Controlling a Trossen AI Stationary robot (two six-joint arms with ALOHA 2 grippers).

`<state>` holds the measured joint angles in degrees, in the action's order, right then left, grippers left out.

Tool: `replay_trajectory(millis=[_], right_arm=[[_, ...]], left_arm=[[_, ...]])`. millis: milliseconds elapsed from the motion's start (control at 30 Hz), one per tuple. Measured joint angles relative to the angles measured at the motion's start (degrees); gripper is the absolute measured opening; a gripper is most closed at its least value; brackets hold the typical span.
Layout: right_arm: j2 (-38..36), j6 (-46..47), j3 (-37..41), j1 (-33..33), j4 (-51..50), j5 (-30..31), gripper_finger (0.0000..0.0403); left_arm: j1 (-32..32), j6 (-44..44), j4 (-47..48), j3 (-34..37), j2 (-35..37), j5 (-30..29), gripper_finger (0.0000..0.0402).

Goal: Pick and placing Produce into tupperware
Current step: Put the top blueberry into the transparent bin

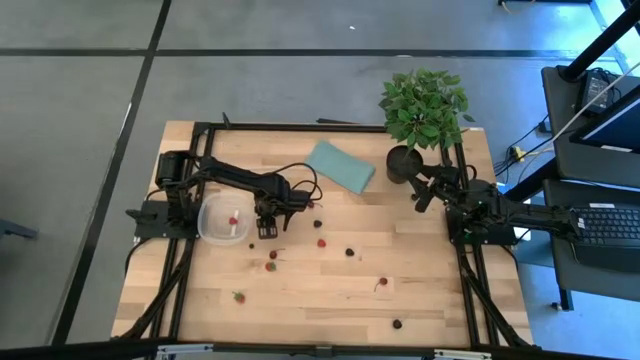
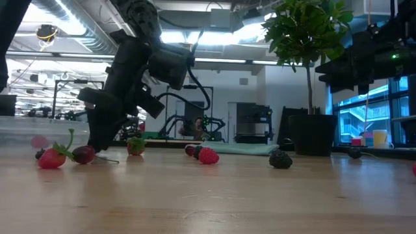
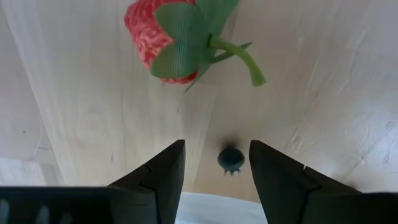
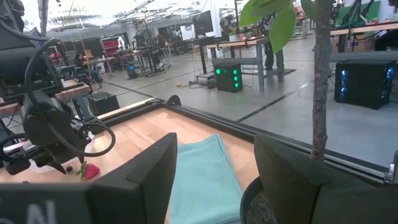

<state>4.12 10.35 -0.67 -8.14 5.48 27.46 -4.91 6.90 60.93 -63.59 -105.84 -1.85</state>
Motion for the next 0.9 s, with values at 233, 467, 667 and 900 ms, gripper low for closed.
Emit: replay_trajectory(millis=[233,467,667,900], right_arm=[[0.00,-0.04,0.00,0.02,0.00,0.00,0.0217],[0.00,-0.07,0.00,0.00,-0.05,0.02,0.0217],[0.00,-0.07,0.00,0.01,-0.09,0.01,0.0217],[-0.01,-0.09,0.00,0.01,-0.12,0.00,0.0217]], left_arm=[[0.00,-0.02,0.00,0.00,0.00,0.27,0.0173],[0.23,-0.06,0.07,0.00,0.00,2.77,0.0173],[0.20,-0.04,-0.19,1.13,0.00,2.36,0.0173],[0.39,-0.04,-2.25,3.43,0.31,1.90,0.0173]])
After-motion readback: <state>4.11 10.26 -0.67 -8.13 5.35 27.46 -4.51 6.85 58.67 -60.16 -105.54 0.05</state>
